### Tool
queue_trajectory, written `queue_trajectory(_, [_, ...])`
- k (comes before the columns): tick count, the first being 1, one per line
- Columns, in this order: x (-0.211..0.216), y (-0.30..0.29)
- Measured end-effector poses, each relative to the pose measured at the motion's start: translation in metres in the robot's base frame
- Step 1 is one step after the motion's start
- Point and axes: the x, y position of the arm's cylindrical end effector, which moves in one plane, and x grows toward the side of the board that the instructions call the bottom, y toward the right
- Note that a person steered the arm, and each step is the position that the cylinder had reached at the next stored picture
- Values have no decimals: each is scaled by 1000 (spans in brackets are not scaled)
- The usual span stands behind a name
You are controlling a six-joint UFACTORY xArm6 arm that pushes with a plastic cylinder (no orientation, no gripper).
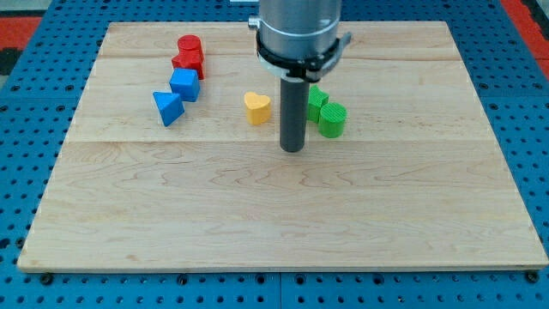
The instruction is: Separate the green blocks
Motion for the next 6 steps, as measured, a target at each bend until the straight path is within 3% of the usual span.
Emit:
queue_trajectory(3, [-33,117])
queue_trajectory(4, [-19,107])
queue_trajectory(6, [-43,153])
